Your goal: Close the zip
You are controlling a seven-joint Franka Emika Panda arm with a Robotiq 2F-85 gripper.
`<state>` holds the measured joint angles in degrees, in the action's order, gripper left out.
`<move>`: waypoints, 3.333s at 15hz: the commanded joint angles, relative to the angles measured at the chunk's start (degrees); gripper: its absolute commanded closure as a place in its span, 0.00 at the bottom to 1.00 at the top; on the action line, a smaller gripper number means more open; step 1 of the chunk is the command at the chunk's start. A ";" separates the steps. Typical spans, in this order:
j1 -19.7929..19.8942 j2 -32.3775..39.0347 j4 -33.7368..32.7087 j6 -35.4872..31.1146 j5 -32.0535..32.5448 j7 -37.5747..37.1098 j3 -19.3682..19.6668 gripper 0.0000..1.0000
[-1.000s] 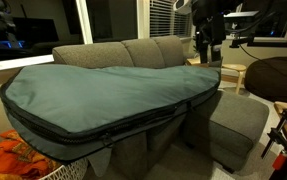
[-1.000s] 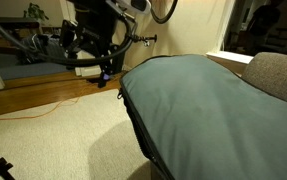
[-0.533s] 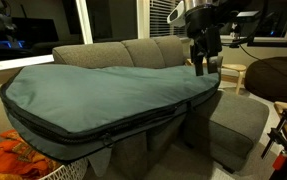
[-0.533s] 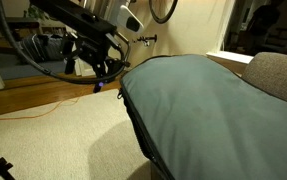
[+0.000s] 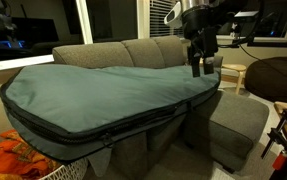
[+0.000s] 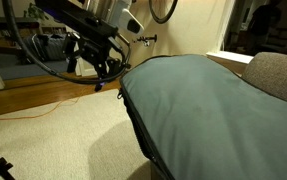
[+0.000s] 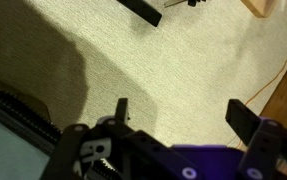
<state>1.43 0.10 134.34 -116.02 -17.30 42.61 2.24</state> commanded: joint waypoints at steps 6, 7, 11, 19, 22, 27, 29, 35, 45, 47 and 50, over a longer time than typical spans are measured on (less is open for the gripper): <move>0.17 1.76 0.77 -2.29 -5.53 0.45 -0.61 0.00; 0.11 2.07 0.84 -2.46 -6.54 0.48 -0.83 0.00; -0.50 2.47 2.47 -5.72 -9.50 -0.02 -2.29 0.00; -3.50 3.09 7.21 -18.66 -12.13 -1.49 -7.19 0.00; -4.57 3.66 8.19 -22.81 -13.20 -2.00 -8.83 0.00; -4.57 7.14 6.37 -28.26 -14.78 -1.64 -10.30 0.00; -4.30 8.78 5.07 -29.86 -14.67 -2.72 -10.57 0.00; -3.63 11.74 0.53 -31.37 -14.83 -4.89 -11.75 0.00; -2.50 15.15 -1.89 -33.34 -14.92 -4.54 -13.90 0.00; -2.27 15.80 -2.31 -33.35 -14.87 -4.57 -13.99 0.00; -2.27 15.84 -2.43 -33.35 -14.87 -4.57 -14.04 0.00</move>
<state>-2.19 15.91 131.90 -149.28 -32.89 38.59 -10.46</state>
